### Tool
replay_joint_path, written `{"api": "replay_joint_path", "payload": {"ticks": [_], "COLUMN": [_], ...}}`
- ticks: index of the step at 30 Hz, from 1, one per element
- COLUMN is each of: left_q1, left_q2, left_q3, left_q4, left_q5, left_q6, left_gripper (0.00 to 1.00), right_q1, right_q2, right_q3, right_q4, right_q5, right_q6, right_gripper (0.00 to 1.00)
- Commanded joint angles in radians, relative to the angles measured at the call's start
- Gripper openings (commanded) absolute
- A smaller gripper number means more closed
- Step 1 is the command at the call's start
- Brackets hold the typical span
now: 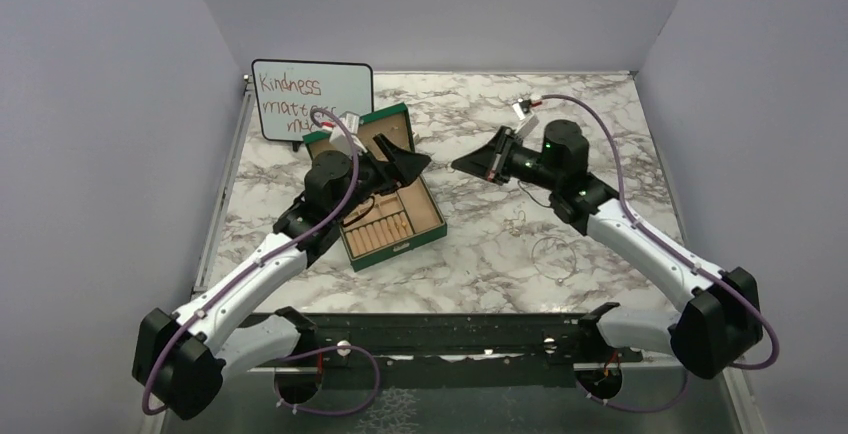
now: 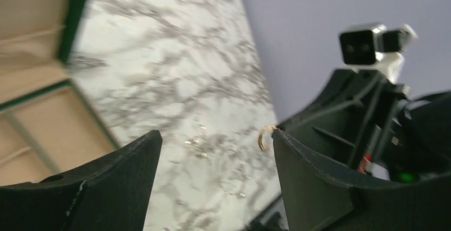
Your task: Organize the mixed jewelry
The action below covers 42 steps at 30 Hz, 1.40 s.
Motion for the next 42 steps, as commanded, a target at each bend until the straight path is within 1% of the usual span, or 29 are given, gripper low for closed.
{"api": "replay_joint_path", "payload": {"ticks": [1,4,7,9,13,18,23,27,42], "left_q1": [0.004,0.005,0.005,0.006,0.005,0.004,0.005,0.004,0.004], "left_q2": [-0.118,-0.189,-0.252,-0.288,-0.336,-0.371,-0.387,-0.39,-0.391], "left_q3": [0.029,0.047,0.054,0.055,0.054,0.048,0.035,0.025,0.015], "left_q4": [-0.34,-0.424,-0.443,-0.44,-0.437,-0.433,-0.426,-0.422,-0.415], "left_q5": [-0.408,-0.587,-0.703,-0.746,-0.785,-0.814,-0.825,-0.831,-0.843], "left_q6": [0.209,0.277,0.361,0.398,0.435,0.453,0.459,0.457,0.453], "left_gripper": [0.78,0.79,0.79,0.79,0.79,0.8,0.8,0.8,0.8], "right_q1": [0.136,0.222,0.324,0.384,0.475,0.54,0.564,0.566,0.567], "right_q2": [0.101,0.187,0.281,0.348,0.467,0.592,0.687,0.731,0.793], "right_q3": [0.096,0.151,0.225,0.289,0.397,0.519,0.612,0.647,0.656], "right_q4": [-0.257,-0.324,-0.382,-0.428,-0.485,-0.539,-0.601,-0.629,-0.63], "right_q5": [0.237,0.325,0.438,0.501,0.604,0.67,0.716,0.712,0.644], "right_q6": [-0.119,-0.121,-0.129,-0.129,-0.133,-0.147,-0.166,-0.178,-0.189], "right_gripper": [0.01,0.01,0.01,0.01,0.01,0.01,0.01,0.01,0.01]}}
